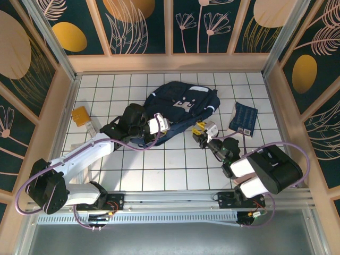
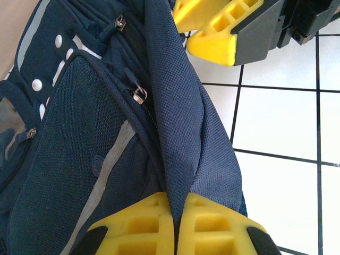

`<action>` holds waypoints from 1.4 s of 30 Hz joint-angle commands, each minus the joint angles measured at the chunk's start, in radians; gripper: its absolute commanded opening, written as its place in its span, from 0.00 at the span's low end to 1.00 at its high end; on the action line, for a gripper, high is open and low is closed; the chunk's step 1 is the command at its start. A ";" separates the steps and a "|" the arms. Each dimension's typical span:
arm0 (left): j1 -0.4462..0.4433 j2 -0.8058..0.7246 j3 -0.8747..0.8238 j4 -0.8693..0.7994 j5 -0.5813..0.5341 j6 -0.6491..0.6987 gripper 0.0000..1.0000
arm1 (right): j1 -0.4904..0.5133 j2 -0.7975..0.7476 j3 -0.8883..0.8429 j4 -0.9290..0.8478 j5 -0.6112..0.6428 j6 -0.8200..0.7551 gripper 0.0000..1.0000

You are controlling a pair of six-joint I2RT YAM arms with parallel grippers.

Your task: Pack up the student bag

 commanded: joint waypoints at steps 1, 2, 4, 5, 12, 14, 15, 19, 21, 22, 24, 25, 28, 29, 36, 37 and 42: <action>-0.002 -0.051 0.009 0.125 0.083 -0.003 0.00 | 0.008 0.029 0.022 0.050 0.062 -0.005 0.34; -0.002 -0.052 0.009 0.126 0.082 -0.003 0.00 | 0.008 0.038 0.024 0.054 0.081 0.005 0.34; -0.001 -0.052 0.009 0.126 0.083 -0.002 0.00 | 0.008 0.061 0.020 0.077 0.125 0.026 0.36; -0.001 -0.053 0.011 0.125 0.083 -0.002 0.00 | 0.008 0.070 0.017 0.089 0.142 0.036 0.37; -0.002 -0.048 0.008 0.125 0.088 -0.002 0.00 | 0.021 0.099 0.011 0.156 0.149 0.055 0.32; -0.002 -0.047 0.006 0.127 0.086 -0.002 0.00 | 0.021 0.093 0.019 0.156 0.146 0.053 0.28; -0.001 -0.046 0.006 0.128 0.086 -0.003 0.00 | 0.021 0.089 0.024 0.148 0.142 0.051 0.25; -0.002 -0.044 0.003 0.139 0.087 -0.011 0.00 | 0.021 0.085 0.046 0.119 0.137 0.043 0.21; -0.002 -0.043 0.003 0.143 0.086 -0.014 0.00 | 0.021 0.087 0.050 0.117 0.136 0.045 0.20; -0.002 -0.043 0.000 0.145 0.086 -0.015 0.00 | 0.021 0.089 0.053 0.115 0.141 0.048 0.20; -0.002 -0.043 -0.001 0.148 0.090 -0.018 0.00 | 0.021 0.095 0.056 0.117 0.143 0.054 0.21; -0.001 -0.042 -0.002 0.148 0.091 -0.019 0.00 | 0.021 0.100 0.059 0.118 0.146 0.060 0.21; -0.002 -0.042 -0.003 0.150 0.090 -0.019 0.00 | 0.021 0.111 0.056 0.127 0.125 0.061 0.20; -0.002 -0.044 -0.005 0.150 0.089 -0.019 0.00 | 0.021 0.113 0.052 0.136 0.109 0.057 0.18; -0.002 -0.050 -0.009 0.138 0.084 -0.013 0.00 | 0.021 0.096 0.011 0.150 -0.040 0.037 0.25; -0.001 -0.050 -0.009 0.135 0.084 -0.011 0.00 | 0.021 0.091 0.012 0.134 -0.060 0.037 0.25; -0.001 -0.050 -0.014 0.122 0.088 0.001 0.00 | 0.012 0.062 0.033 0.041 -0.167 0.039 0.28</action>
